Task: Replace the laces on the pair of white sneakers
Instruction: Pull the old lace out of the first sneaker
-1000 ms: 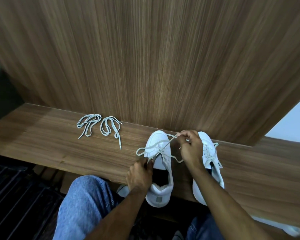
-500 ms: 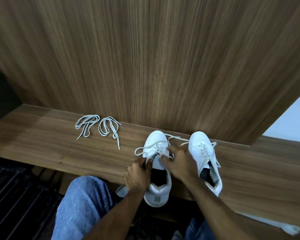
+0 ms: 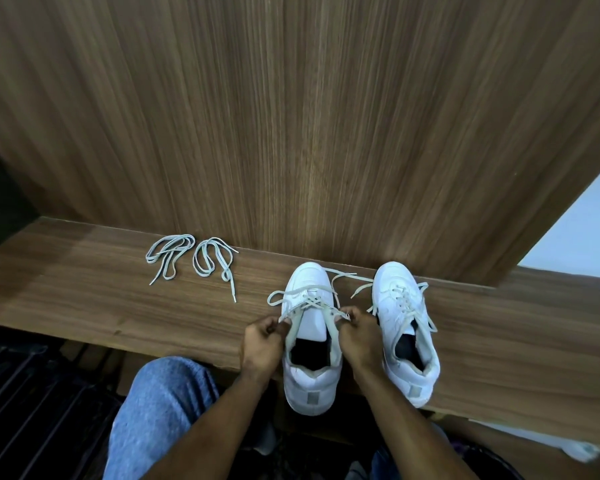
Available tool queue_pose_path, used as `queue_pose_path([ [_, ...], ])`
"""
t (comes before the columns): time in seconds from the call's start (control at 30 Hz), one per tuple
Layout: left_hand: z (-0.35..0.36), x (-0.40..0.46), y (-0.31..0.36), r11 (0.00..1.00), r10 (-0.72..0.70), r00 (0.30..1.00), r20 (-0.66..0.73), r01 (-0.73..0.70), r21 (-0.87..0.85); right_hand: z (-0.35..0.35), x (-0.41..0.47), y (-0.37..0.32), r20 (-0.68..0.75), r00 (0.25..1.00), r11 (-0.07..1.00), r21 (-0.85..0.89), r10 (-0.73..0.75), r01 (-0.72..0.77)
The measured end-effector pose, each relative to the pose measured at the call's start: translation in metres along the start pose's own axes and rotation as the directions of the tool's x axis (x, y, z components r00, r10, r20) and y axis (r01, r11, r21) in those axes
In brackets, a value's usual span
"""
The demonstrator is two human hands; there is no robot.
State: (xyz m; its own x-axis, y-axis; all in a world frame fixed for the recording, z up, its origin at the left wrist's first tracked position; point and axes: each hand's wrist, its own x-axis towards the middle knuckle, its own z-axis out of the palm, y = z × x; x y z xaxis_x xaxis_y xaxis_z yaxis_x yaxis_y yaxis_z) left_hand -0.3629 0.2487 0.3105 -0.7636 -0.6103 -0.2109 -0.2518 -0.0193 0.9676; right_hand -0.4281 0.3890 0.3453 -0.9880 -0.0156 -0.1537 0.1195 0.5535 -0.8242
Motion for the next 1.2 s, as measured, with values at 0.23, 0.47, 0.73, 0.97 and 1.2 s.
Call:
queue_pose_path([
  [0.23,0.023,0.003,0.041,0.428,0.352,0.884,0.308,-0.444,0.787,-0.002,-0.012,-0.006,0.127,0.968,0.841,-0.478,-0.217,0.252],
  [0.47,0.035,0.011,0.053,0.419,0.284,0.93,0.236,-0.341,0.842,-0.006,-0.014,-0.01,0.112,0.977,0.867,-0.45,-0.183,0.214],
  [0.73,0.021,0.023,0.044,0.956,0.065,0.997,-0.033,-0.053,0.287,-0.005,-0.017,-0.012,0.089,0.974,0.864,-0.449,-0.21,0.227],
  [0.97,0.032,0.007,0.056,0.361,0.29,0.906,0.308,-0.402,0.842,-0.004,-0.019,-0.016,0.089,0.973,0.854,-0.467,-0.214,0.23],
  [1.2,0.028,0.021,0.043,0.841,0.179,0.981,-0.071,-0.115,0.528,-0.008,-0.021,-0.015,0.103,0.973,0.848,-0.476,-0.209,0.233],
])
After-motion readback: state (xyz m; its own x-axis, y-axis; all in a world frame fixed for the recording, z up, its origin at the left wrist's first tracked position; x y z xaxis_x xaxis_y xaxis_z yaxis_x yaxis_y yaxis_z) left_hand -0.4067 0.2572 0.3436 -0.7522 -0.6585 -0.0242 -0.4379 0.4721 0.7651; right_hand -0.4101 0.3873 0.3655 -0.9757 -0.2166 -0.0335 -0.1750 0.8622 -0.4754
